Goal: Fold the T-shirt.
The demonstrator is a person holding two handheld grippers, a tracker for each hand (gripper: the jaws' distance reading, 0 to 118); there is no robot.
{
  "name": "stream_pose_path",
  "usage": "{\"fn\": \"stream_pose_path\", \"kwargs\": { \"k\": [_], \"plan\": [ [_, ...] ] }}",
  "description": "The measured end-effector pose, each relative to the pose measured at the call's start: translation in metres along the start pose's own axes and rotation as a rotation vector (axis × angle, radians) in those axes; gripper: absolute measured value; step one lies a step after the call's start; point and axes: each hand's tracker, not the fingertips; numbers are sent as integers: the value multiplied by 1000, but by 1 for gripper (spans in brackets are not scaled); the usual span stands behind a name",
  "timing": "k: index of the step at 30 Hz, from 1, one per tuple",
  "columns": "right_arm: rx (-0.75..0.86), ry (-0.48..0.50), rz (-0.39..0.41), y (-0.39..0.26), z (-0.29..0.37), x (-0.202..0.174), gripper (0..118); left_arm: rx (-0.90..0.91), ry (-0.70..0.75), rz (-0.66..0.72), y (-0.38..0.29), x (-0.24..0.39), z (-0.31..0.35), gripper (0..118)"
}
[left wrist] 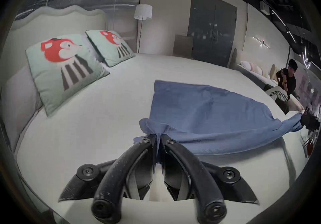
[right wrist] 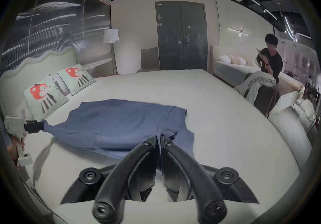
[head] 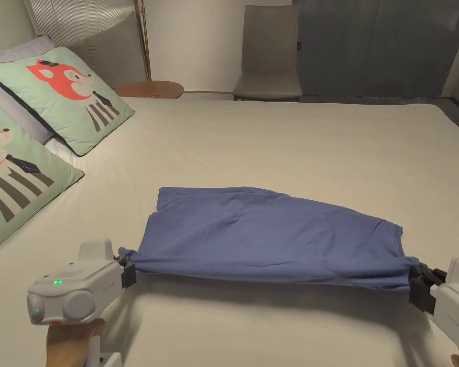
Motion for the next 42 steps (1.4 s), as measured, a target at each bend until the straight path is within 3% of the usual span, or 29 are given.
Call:
{"fn": "stream_pose_path", "kwargs": {
  "k": [6, 10, 18, 21, 24, 25, 26, 28, 29, 30, 37, 42],
  "plan": [
    [-39, 13, -50, -46, 58, -8, 3, -32, 20, -5, -48, -21, 45, 1],
    [-83, -6, -39, -70, 88, -21, 3, -51, 24, -30, -77, -30, 73, 1],
    [-333, -89, -38, -127, 70, -20, 4, -180, 62, -85, -117, -31, 73, 1],
    [-354, -87, -61, -130, 65, -19, 4, -200, 67, -99, -119, -30, 71, 2],
    [-326, -81, -67, -114, 72, -26, 6, -195, 81, -85, -110, -23, 77, 16],
    [-298, -71, -75, -102, 77, -26, 19, -192, 98, -78, -104, -20, 79, 39],
    [-272, -74, -72, -93, 80, -29, 40, -182, 108, -69, -97, -17, 82, 60],
    [-191, -69, -51, -70, 85, -37, 93, -88, 74, -48, -80, -9, 92, 101],
    [-151, -66, -41, -60, 84, -37, 106, -41, 57, -44, -72, -4, 97, 108],
    [-96, -61, -30, -47, 88, -42, 110, 10, 41, -44, -61, 1, 102, 109],
    [175, -51, 47, 17, 100, -75, 109, 298, -25, -92, -4, 49, 135, 109],
    [284, -84, 93, 38, 113, -95, 105, 409, -11, -115, 14, 75, 145, 107]
  ]
}}
